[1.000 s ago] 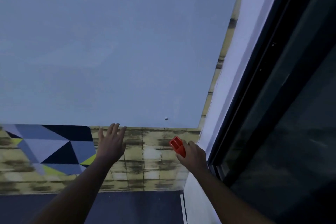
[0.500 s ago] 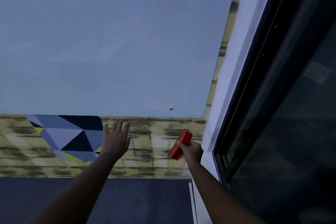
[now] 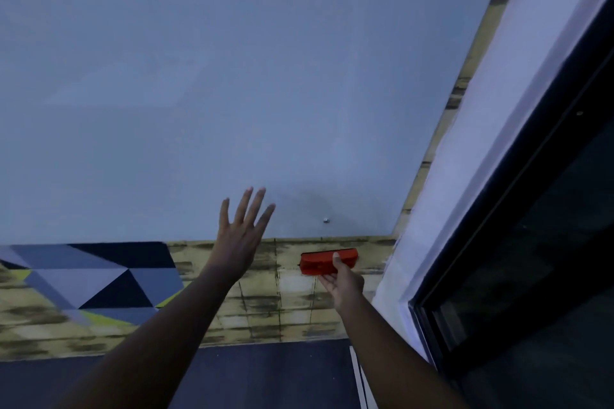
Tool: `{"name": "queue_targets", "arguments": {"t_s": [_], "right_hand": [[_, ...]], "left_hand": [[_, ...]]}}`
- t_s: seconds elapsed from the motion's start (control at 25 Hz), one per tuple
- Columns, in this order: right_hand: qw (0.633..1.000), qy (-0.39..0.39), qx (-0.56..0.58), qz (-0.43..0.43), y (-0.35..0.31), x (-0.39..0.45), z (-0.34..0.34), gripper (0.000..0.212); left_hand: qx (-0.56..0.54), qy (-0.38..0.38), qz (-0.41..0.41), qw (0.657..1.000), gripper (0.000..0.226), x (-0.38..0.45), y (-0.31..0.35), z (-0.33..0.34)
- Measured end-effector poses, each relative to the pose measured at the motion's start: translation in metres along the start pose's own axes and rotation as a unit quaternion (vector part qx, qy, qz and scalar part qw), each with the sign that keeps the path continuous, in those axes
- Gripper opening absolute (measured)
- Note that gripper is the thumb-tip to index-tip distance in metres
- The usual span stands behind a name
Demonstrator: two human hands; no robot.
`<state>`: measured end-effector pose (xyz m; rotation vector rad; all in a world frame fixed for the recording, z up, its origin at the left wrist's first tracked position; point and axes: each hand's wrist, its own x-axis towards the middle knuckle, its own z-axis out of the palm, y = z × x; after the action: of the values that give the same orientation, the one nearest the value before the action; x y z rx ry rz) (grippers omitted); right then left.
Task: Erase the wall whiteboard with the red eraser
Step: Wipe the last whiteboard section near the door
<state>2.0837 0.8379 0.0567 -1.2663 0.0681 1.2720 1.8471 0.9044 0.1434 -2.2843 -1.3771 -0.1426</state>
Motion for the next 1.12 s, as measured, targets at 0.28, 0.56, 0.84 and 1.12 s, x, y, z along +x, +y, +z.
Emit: {"name": "queue_targets", "arguments": {"t_s": [0.28,0.56,0.84,1.12], "right_hand": [[0.999,-0.019,0.027,0.023,0.003,0.055,0.065,0.052],[0.997,0.010,0.080,-0.004,0.027,0.081,0.064,0.050],[0.996,-0.026,0.085,-0.016,0.024,0.075,0.079,0.030],[0.998,0.022,0.059,-0.024,0.012,0.069,0.075,0.043]], "left_hand": [[0.088,0.130,0.094,0.983,0.151,0.093,-0.026,0.036],[0.119,0.151,0.111,0.975,0.179,0.113,-0.025,0.071],[0.121,0.157,0.100,0.975,0.172,0.110,-0.021,0.074],[0.091,0.136,0.078,0.983,0.163,0.106,-0.012,0.071]]}}
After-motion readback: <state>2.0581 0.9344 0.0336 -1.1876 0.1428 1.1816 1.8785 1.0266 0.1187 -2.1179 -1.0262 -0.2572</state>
